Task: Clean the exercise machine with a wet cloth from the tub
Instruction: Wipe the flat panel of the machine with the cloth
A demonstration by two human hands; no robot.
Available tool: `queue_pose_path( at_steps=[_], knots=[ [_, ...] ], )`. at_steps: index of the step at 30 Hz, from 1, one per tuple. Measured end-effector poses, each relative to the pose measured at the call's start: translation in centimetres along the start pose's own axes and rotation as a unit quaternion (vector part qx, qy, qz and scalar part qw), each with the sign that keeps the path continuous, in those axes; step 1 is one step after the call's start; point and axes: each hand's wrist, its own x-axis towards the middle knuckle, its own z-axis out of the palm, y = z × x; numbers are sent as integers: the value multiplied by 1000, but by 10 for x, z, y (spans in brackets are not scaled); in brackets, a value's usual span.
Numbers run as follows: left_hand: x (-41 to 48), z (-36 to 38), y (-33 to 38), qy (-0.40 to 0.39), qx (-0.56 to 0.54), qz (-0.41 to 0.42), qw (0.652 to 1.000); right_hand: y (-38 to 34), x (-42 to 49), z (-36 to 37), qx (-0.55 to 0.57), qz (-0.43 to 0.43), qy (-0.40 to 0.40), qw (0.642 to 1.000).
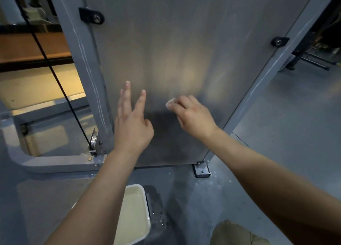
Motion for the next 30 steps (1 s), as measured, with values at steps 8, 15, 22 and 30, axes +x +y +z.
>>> queue_pose_path(
  at_steps=[8, 15, 22, 30],
  knots=[
    [-2, -3, -1, 1, 15, 4, 1000, -1, 20, 3, 6, 21, 120, 993],
    [1, -4, -6, 43, 13, 25, 999, 23, 51, -47, -67, 2, 186, 980],
    [6, -11, -6, 69, 3, 1, 998, 1, 7, 6, -47, -74, -12, 996],
    [19, -7, -17, -3, 54, 5, 999, 15, 45, -13, -6, 46, 180, 983]
  ],
)
